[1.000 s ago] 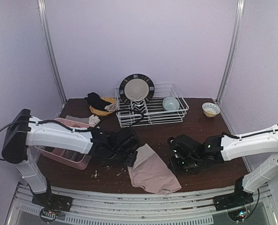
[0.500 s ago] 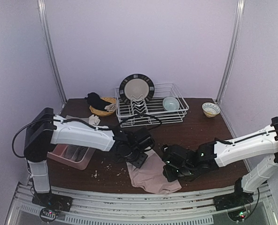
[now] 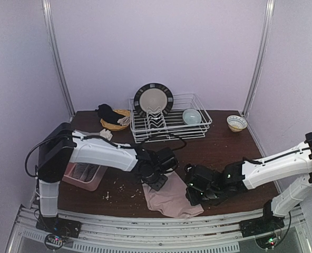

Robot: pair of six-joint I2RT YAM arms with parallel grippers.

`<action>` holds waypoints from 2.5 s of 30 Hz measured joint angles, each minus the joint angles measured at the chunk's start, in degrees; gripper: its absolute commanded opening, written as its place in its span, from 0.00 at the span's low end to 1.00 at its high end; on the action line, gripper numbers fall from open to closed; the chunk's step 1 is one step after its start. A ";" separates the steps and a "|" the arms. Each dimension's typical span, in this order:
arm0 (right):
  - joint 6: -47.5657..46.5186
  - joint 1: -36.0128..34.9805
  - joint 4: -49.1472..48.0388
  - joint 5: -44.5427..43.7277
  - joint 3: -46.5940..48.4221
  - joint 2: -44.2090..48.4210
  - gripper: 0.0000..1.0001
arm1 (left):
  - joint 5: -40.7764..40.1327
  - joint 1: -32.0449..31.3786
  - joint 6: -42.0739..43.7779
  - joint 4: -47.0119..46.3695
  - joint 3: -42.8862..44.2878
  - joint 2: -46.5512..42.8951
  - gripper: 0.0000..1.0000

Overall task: Roll the underwear
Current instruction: Rotate the underwear at the center of the board, then pick up the underwear from the center of the board.

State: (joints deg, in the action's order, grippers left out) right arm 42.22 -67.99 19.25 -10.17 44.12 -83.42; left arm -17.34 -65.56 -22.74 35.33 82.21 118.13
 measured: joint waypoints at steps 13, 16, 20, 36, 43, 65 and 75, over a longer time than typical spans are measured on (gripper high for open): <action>0.31 -0.13 -2.10 -0.09 -2.34 1.66 0.28 | -0.39 4.74 -7.30 -10.23 -13.99 -10.91 0.19; 0.37 -0.44 -2.47 -0.07 -2.45 1.66 0.28 | 0.94 6.36 -10.10 -12.68 -17.81 -11.74 0.51; 0.20 -1.27 -2.80 -0.07 -2.45 1.66 0.29 | 2.16 7.52 -12.20 -14.03 -21.09 -12.52 0.66; 0.50 -3.56 2.54 0.07 -1.55 -4.33 0.26 | 3.37 7.63 -15.30 -16.85 -31.19 -29.22 0.65; 0.20 5.22 6.40 -0.94 -3.85 -0.98 0.29 | 4.39 7.63 -16.02 -17.09 -32.44 -29.55 0.65; -19.82 -7.26 10.73 -2.89 22.53 -17.55 0.60 | 7.32 7.61 -19.12 -17.33 -34.60 -34.18 0.65; -22.34 -8.76 11.50 -2.93 23.71 -22.95 0.56 | 12.00 7.61 -23.43 -18.47 -31.36 -25.99 0.66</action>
State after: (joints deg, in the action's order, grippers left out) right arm 19.88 -76.75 30.74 -13.10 67.83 -106.37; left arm -5.34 -57.95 -46.17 16.86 50.85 92.14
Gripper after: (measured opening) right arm 0.588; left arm 0.654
